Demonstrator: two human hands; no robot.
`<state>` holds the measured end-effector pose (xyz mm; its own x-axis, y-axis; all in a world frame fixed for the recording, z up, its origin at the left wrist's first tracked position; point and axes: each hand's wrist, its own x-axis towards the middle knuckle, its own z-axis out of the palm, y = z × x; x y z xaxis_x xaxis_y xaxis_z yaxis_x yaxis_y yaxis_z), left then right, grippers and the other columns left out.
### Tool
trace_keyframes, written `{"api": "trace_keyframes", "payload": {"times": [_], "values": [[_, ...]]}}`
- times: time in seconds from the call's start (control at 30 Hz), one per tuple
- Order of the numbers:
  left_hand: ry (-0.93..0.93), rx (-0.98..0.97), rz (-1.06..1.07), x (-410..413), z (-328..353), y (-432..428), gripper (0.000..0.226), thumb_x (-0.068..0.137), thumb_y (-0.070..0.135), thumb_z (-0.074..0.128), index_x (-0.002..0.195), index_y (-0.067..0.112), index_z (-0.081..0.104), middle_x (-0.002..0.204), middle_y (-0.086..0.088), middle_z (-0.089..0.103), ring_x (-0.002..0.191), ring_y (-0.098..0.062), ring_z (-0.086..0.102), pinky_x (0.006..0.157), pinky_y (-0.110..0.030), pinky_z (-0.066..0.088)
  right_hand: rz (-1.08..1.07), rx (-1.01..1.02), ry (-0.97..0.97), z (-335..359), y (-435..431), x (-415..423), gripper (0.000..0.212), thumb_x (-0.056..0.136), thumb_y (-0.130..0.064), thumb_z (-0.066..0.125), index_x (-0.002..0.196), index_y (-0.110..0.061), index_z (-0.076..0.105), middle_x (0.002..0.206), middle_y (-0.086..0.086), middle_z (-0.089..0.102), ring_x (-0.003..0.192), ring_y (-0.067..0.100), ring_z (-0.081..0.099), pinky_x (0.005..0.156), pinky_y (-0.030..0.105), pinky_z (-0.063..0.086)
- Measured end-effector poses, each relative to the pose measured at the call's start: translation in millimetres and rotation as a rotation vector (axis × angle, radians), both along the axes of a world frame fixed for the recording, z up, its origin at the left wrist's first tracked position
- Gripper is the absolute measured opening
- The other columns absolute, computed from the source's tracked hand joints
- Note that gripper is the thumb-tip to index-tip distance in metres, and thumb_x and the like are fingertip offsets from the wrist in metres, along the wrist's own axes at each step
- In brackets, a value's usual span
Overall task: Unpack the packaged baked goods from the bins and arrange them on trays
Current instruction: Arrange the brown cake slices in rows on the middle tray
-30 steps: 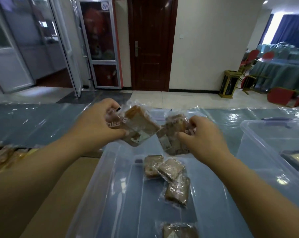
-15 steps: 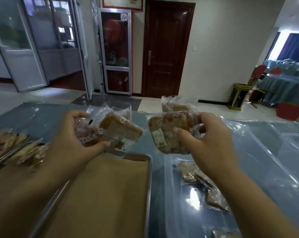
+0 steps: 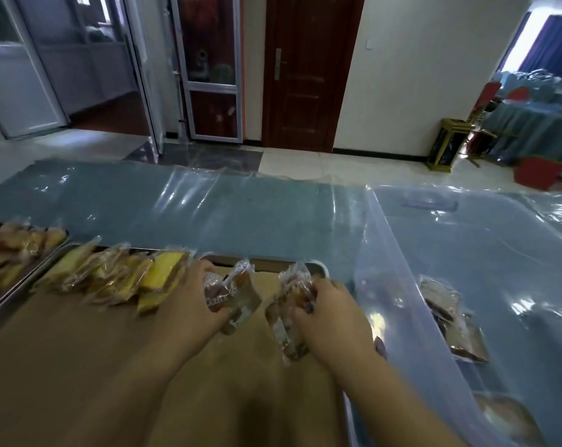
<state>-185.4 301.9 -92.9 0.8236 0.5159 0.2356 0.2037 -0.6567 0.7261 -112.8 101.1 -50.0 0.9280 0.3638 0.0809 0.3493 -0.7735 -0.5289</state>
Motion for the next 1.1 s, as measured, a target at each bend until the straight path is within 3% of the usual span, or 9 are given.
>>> {"api": "trace_keyframes", "payload": {"times": [0.07,0.17,0.27,0.43,0.6,0.77,0.9,0.97,1.1], "values": [[0.004,0.034,-0.014,11,-12,1,0.066,0.062,0.035,0.080,0.105,0.047,0.030,0.093,0.020,0.048,0.081,-0.004,0.057,0.062,-0.029,0.052,-0.043,0.039,0.026,-23,7,6,0.022,0.085,-0.037,0.060,0.101,-0.025,0.054,0.102,-0.005,0.053,0.078,0.011,0.052,0.067,0.025,0.045],[0.029,0.089,-0.005,32,-29,-1,0.061,0.069,0.032,0.078,0.112,0.035,0.035,0.105,0.009,0.047,0.086,-0.008,0.052,0.056,-0.015,0.037,-0.146,0.128,0.078,-50,19,24,0.030,0.086,-0.036,0.061,0.112,-0.021,0.053,0.109,-0.003,0.053,0.090,0.013,0.056,0.077,0.026,0.050],[0.031,0.109,0.010,56,-40,-4,0.056,0.071,0.031,0.077,0.113,0.026,0.039,0.106,0.003,0.048,0.084,-0.007,0.048,0.055,-0.012,0.031,-0.242,0.276,0.137,-70,31,44,0.042,0.086,-0.035,0.064,0.123,-0.020,0.050,0.115,-0.004,0.051,0.098,0.013,0.058,0.083,0.031,0.054],[0.031,0.194,-0.002,98,-45,-14,0.045,0.076,0.044,0.072,0.104,0.022,0.045,0.091,0.005,0.049,0.057,0.001,0.040,0.037,-0.011,0.034,-0.338,0.465,0.216,-92,45,71,0.027,0.084,-0.038,0.065,0.106,-0.026,0.054,0.110,-0.005,0.053,0.089,0.004,0.056,0.080,0.027,0.054],[0.189,0.084,-0.255,129,-82,-22,0.044,0.085,0.042,0.060,0.117,0.024,0.035,0.119,-0.001,0.040,0.093,-0.010,0.042,0.073,-0.023,0.043,-0.360,0.493,0.373,-110,46,95,0.030,0.089,-0.032,0.060,0.116,-0.019,0.055,0.119,0.002,0.054,0.101,0.017,0.058,0.089,0.034,0.051],[0.195,-0.014,-0.405,122,-114,-20,0.057,0.076,0.055,0.055,0.124,0.034,0.032,0.134,0.010,0.025,0.111,-0.012,0.041,0.089,-0.029,0.045,-0.274,0.557,0.332,-116,31,95,0.027,0.088,-0.010,0.055,0.101,-0.033,0.053,0.102,-0.004,0.061,0.097,0.015,0.061,0.083,0.032,0.051],[0.217,-0.060,-0.471,110,-124,-13,0.062,0.072,0.059,0.054,0.128,0.042,0.034,0.134,0.027,0.014,0.113,0.003,0.028,0.091,-0.021,0.037,-0.274,0.374,0.243,-122,16,89,0.043,0.087,-0.017,0.061,0.126,-0.022,0.045,0.109,-0.007,0.056,0.101,0.013,0.058,0.082,0.023,0.047],[0.214,0.003,-0.463,108,-128,-12,0.060,0.077,0.056,0.058,0.131,0.040,0.038,0.137,0.025,0.017,0.117,0.004,0.018,0.098,-0.021,0.028,-0.274,0.344,0.175,-123,13,89,0.045,0.089,-0.018,0.059,0.131,-0.021,0.043,0.118,-0.006,0.046,0.106,0.010,0.051,0.088,0.018,0.043],[0.190,0.044,-0.425,118,-127,-15,0.054,0.082,0.051,0.059,0.131,0.038,0.043,0.138,0.019,0.027,0.124,-0.005,0.022,0.101,-0.024,0.029,-0.288,0.279,0.168,-119,12,100,0.037,0.091,-0.016,0.053,0.127,-0.021,0.046,0.124,0.000,0.045,0.112,0.016,0.049,0.096,0.030,0.046]]}}
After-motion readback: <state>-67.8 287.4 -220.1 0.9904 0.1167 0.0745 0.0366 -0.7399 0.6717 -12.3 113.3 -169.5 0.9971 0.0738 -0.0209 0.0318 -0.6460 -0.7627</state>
